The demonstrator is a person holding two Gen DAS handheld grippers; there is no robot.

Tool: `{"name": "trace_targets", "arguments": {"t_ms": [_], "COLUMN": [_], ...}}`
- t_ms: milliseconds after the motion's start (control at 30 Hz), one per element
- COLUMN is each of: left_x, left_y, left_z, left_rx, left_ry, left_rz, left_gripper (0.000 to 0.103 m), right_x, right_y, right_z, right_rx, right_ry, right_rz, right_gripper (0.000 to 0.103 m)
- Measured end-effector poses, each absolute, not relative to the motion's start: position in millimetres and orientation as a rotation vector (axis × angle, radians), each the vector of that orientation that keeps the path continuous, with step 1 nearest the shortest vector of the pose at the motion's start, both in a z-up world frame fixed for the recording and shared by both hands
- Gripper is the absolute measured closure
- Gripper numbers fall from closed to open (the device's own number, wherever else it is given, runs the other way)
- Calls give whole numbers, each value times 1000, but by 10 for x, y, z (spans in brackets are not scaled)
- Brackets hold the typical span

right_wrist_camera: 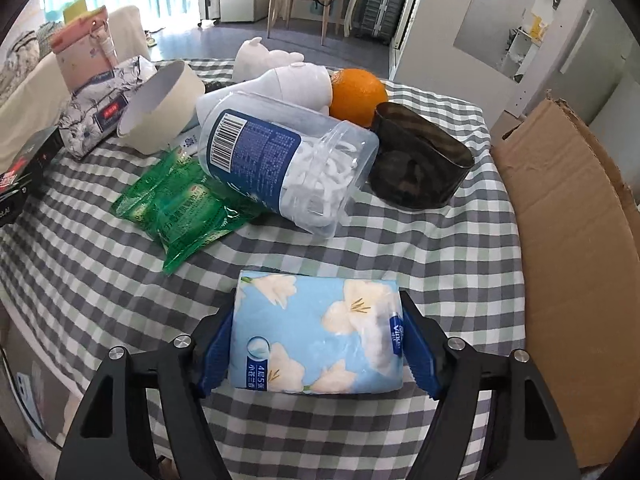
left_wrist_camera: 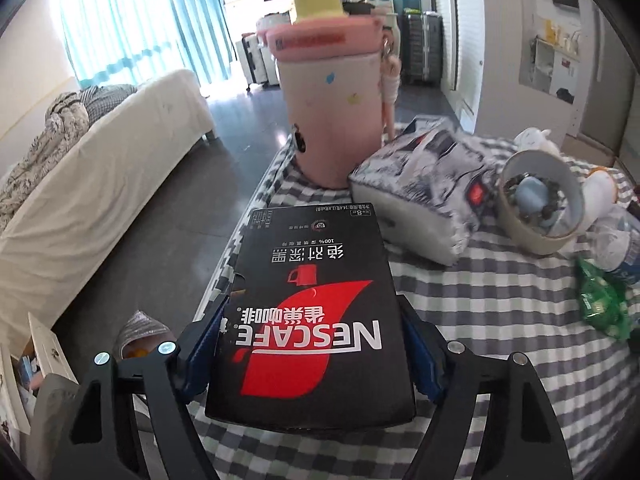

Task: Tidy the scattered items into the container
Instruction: 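Grasp the black Nescafe box with the left tool while the right tool grasps the blue tissue pack, then carry both items to the cardboard box and open both tools to drop them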

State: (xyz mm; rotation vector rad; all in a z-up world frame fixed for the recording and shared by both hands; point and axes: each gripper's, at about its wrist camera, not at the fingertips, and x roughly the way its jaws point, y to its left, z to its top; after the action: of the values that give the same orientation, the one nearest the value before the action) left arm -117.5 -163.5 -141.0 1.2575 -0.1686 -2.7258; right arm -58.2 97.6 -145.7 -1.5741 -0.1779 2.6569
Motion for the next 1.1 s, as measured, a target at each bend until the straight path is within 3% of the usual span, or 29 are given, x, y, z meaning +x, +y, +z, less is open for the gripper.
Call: {"name": "trace_targets", "arguments": {"t_ms": [467,800,1100], "left_x": [-797,-558,-452], "left_y": [-1150,158,1748], "left_z": [-542,249,457], "left_rx": [1081,994,1106], "left_ry": [-146,-256,-406], "left_rz": [-2831,-3203,-3499], "left_gripper": [23,23,23], "right_x": [-544,-75,369], "right_y": [1317,2127,3128], "right_z": [-859,104,447], "right_rx": [-1418,-1111,-977], "right_ry": [-81,49,151], "right_rz": [2739,2722,2523], "right_gripper": [31,31,31]}}
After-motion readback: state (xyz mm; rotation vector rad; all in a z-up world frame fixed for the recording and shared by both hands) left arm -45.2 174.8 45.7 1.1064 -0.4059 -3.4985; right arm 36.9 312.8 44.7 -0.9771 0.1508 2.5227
